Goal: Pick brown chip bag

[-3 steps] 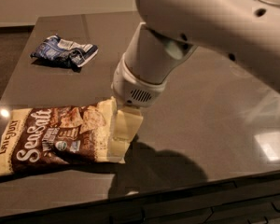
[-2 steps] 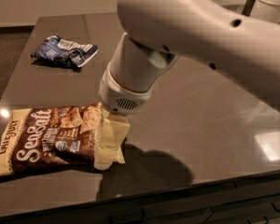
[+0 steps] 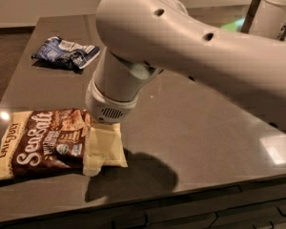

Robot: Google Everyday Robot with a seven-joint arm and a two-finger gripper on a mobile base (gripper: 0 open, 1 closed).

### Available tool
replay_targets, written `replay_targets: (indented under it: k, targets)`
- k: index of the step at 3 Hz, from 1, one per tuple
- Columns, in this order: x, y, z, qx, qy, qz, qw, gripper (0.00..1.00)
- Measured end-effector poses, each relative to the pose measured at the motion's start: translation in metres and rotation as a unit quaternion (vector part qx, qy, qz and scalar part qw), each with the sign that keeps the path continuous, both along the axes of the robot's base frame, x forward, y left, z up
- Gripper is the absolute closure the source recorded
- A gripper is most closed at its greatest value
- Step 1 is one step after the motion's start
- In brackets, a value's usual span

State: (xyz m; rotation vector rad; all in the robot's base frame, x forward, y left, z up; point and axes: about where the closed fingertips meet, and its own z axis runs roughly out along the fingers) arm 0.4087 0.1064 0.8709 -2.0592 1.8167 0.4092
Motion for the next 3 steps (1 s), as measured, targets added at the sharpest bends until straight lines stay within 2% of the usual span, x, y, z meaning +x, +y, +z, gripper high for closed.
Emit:
replay_targets:
  k: [2,3]
  targets:
    - [0.022,0.002,-0.016,-0.039,-0.048,0.010,0.9981,0.00]
    - [0.021,-0.001,-0.023,-0.061,-0.057,0.032,0.9960,0.18]
